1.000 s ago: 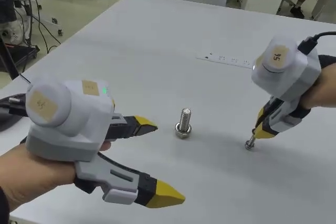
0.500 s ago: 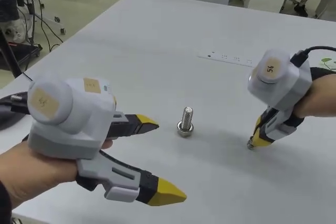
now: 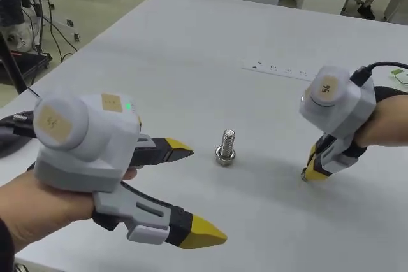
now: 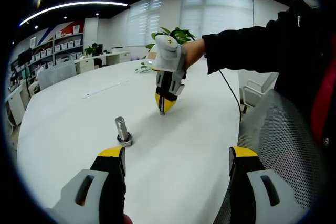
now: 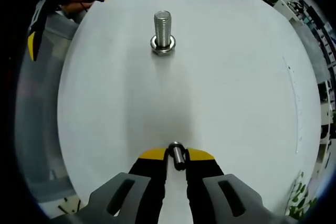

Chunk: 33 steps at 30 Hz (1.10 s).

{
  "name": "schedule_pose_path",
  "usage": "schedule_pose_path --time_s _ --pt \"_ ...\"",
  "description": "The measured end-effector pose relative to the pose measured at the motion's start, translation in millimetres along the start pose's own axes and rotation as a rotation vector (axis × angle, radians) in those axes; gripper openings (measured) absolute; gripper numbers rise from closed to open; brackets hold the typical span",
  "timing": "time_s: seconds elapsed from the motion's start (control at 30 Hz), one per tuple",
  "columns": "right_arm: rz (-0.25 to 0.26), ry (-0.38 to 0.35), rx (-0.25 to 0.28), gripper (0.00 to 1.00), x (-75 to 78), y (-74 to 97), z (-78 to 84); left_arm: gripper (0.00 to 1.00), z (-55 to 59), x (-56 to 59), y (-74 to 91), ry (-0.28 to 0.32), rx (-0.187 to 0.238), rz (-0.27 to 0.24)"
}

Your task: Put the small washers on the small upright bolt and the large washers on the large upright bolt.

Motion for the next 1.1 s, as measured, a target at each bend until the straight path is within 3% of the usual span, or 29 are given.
schedule_pose_path --time_s 0.37,0.6,1.1 --pt "0.011 -0.014 0.012 0.21 -0.6 1.4 1.3 0.80 0.2 1.4 -0.3 -0.002 0.000 0.004" --pt "0.020 -0.025 0.028 0.31 0.3 2.9 2.0 0.80 0.2 1.6 -1.0 -0.003 -0.003 0.007" --pt "0.034 -0.064 0.106 0.49 -2.2 7.8 1.7 0.80 -0.1 1.5 -3.0 -0.005 -0.010 0.012"
Point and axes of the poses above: the centre of the closed fingertips' face, and the gripper's own axes: y roughly backward along the fingers, x roughly to its right, z roughly out of its underside, the point moved 2 cm from there along y, roughly backward along the fingers, and after that the axes turned 3 degrees about x, right-handed, at the moved point
